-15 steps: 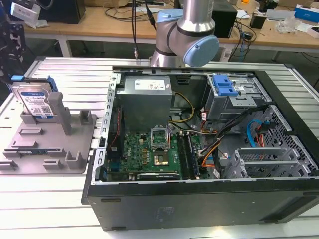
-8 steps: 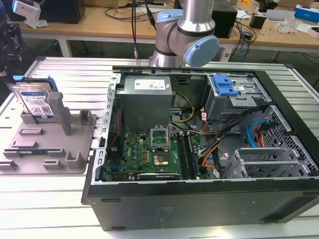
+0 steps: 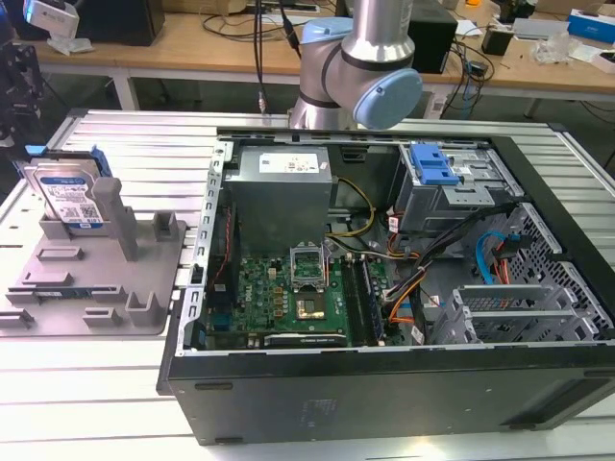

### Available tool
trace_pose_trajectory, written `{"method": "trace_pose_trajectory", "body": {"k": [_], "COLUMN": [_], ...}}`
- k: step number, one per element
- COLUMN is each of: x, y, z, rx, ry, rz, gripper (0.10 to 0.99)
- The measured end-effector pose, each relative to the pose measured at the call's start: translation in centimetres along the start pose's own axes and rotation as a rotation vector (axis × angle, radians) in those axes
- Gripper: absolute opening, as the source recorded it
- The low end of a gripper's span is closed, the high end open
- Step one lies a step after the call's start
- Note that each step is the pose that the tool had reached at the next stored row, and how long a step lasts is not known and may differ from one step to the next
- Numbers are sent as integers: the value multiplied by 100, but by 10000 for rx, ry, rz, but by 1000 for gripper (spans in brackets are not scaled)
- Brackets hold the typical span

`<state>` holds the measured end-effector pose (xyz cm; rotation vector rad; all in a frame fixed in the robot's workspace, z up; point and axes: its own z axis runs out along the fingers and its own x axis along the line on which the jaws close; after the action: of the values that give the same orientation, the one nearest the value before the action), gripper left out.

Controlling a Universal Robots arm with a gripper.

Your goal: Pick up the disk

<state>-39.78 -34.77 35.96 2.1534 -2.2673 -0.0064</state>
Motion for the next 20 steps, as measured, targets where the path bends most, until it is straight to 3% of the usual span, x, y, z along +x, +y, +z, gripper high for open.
{"method": "trace_pose_trajectory", "body": {"k": [2, 6, 15, 20], "x": [-1, -242, -272, -281], "y": [0, 18, 154, 169], "z": [0, -1, 28, 36], "rx": [0, 4, 9, 11], "ry": [0, 36, 51, 50], "rz": [-11, -247, -755, -737], "gripper": [482, 482, 482, 482]}}
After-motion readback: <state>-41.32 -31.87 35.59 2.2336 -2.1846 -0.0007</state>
